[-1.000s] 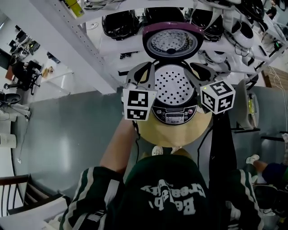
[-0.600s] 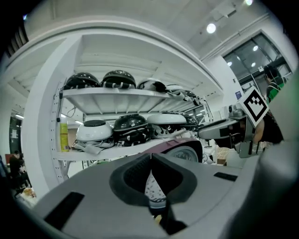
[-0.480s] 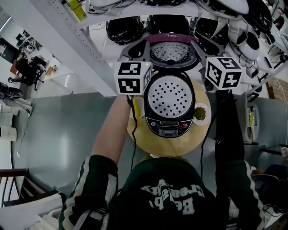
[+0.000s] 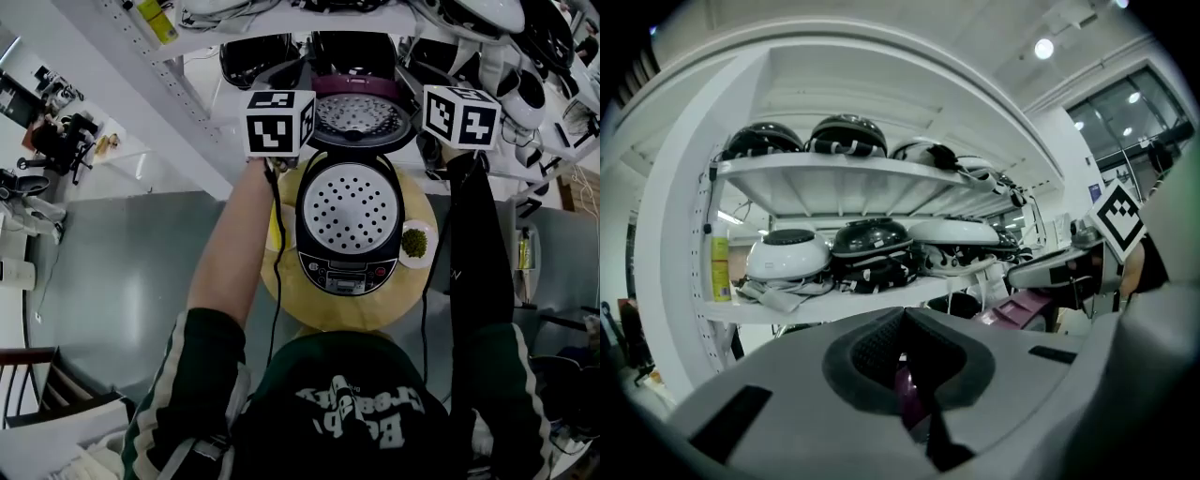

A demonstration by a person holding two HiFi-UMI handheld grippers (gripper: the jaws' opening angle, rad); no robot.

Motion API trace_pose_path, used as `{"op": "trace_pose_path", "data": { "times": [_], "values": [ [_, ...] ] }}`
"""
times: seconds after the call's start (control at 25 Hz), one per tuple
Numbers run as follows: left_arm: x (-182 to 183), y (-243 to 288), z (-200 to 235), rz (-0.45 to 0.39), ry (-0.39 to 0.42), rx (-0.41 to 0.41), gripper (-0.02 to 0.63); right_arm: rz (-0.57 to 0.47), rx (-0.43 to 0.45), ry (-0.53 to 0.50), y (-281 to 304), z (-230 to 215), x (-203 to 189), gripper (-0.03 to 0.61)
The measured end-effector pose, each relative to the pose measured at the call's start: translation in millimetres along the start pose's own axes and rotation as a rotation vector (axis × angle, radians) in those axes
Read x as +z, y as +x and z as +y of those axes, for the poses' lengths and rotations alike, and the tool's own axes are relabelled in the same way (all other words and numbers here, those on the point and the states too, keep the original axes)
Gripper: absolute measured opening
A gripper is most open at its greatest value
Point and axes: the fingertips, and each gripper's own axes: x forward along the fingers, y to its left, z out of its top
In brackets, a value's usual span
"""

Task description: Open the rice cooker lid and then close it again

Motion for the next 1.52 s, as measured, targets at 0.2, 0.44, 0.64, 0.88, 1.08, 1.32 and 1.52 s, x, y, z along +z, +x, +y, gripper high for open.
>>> {"op": "trace_pose_path", "data": {
  "times": [0.2,0.44,0.64,0.88,1.08,1.32,1.52],
  "values": [
    [-5,4,3,0.031,-0.046,-0.016,0.0,-0.002,0.026,0.125,2,-4,-3,0.117],
    [-8,-8,0,0.014,-0.072,-0.034,0.0,-0.016,0.004,0.113,-8,2,-6,0.114],
    [-14,-28,-4,0.005,-0.117,-0.058,0.0,-0.001,-0.008,0.108,-23,13,-13,0.112],
    [-27,-60,-17,0.02,-0.172,-0.109,0.0,0.019,-0.026,0.111,-49,29,-29,0.107],
    [-45,-91,-30,0.021,-0.188,-0.123,0.0,0.045,-0.039,0.111,-73,47,-52,0.097],
    [-71,-118,-45,0.06,-0.17,-0.139,0.0,0.103,-0.085,0.046,-97,63,-81,0.08],
    [-101,-132,-59,0.117,-0.107,-0.152,0.0,0.188,-0.087,0.0,-111,79,-116,0.078]
  ]
}}
